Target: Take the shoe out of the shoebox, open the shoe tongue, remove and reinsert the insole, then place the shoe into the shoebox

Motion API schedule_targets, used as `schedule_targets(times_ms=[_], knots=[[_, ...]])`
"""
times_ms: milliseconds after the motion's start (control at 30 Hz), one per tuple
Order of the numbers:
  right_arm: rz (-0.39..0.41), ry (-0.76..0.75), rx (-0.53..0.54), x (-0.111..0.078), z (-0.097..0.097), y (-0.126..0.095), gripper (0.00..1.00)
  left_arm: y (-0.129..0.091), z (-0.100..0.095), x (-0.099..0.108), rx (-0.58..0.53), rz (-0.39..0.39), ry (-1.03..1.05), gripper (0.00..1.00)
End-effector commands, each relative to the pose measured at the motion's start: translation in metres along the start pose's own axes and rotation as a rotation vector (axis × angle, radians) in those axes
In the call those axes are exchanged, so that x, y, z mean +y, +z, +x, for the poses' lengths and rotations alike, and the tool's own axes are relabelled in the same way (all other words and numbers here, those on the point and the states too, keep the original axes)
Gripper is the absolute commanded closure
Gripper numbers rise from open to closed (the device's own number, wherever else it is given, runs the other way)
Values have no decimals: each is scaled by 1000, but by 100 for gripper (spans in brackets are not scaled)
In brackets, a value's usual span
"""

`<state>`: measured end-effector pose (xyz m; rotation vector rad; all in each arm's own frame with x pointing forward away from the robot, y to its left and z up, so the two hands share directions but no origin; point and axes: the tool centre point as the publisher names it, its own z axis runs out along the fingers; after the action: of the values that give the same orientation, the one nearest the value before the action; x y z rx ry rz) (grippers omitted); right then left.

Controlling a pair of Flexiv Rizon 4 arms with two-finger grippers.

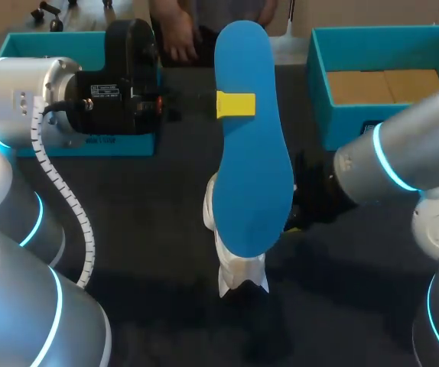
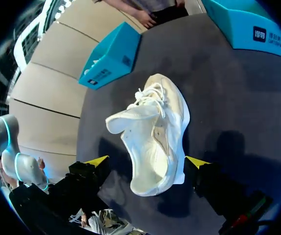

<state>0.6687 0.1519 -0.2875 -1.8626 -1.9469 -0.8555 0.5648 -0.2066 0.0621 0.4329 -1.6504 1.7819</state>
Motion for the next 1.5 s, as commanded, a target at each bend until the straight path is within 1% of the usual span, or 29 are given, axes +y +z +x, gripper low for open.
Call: schedule_targets(times_ms=[33, 133, 200, 667, 700, 767, 933, 1000, 1067, 1267, 1300, 1500], knots=[[8, -8, 179, -7, -5, -25, 0, 6, 7, 5, -12, 22, 1, 100], [20, -15, 215, -8, -4, -33, 0, 6, 7, 5, -12, 22, 1, 100], [29, -22, 211, -8, -1, -38, 0, 6, 7, 5, -12, 22, 1, 100], [29, -22, 211, -8, -1, -38, 0, 6, 7, 5, -12, 22, 1, 100], [31, -35, 235, -10, 0, -39, 0, 6, 7, 5, -12, 22, 1, 100], [11, -50, 273, -11, 3, -49, 0, 6, 7, 5, -12, 22, 1, 100], [-14, -24, 319, -15, 1, -77, 0, 6, 7, 5, -12, 22, 1, 100], [8, -21, 315, -15, 3, -85, 0, 6, 7, 5, -12, 22, 1, 100], [1, -30, 334, -15, 5, -94, 0, 6, 7, 5, -12, 22, 1, 100], [27, -44, 365, -8, 15, -114, 0, 6, 7, 5, -12, 22, 1, 100], [23, -47, 390, -7, 17, -118, 0, 6, 7, 5, -12, 22, 1, 100], [10, -24, 436, 1, 29, -145, 0, 6, 7, 5, -12, 22, 1, 100]])
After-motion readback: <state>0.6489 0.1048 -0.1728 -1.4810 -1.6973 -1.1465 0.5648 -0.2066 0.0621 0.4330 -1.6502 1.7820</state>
